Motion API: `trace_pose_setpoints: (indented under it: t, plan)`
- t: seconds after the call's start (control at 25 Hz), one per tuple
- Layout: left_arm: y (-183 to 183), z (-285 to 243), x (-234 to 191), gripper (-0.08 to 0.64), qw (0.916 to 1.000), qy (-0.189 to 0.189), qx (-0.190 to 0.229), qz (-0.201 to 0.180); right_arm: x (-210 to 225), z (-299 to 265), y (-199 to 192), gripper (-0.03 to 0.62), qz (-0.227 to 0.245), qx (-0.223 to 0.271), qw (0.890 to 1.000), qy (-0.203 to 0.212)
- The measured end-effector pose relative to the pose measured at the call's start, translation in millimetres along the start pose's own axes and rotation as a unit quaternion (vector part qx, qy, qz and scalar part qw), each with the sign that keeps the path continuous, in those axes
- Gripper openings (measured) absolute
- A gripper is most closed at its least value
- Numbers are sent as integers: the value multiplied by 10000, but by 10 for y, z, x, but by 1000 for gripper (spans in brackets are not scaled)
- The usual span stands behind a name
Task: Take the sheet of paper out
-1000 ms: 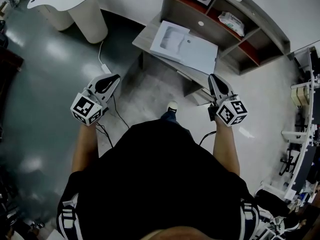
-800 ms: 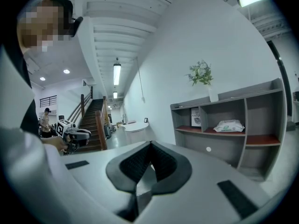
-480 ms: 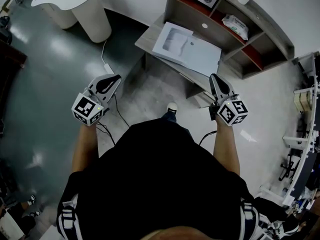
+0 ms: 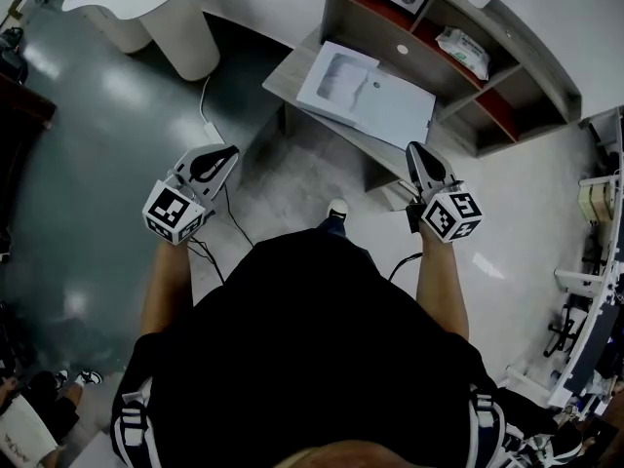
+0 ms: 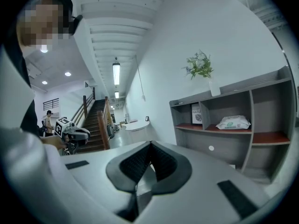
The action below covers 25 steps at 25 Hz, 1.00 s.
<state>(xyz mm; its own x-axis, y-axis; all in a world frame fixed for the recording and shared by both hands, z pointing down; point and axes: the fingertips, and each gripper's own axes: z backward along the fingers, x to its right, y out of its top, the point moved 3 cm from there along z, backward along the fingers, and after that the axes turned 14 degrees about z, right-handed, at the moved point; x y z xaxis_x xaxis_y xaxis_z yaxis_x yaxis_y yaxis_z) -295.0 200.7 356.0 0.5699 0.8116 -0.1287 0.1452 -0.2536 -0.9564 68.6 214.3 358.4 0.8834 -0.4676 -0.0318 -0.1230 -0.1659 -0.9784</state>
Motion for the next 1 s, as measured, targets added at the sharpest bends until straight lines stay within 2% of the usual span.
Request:
trace_pose_setpoints:
  t: [0.52, 1.0]
  plan:
    - [58, -406, -36, 28, 9999, 60, -119, -55, 409, -219, -22, 14, -13, -53, 9999, 134]
    - [122, -829, -167, 28, 9996, 133, -226, 71, 836, -507, -66, 14, -50, -122, 9996, 251]
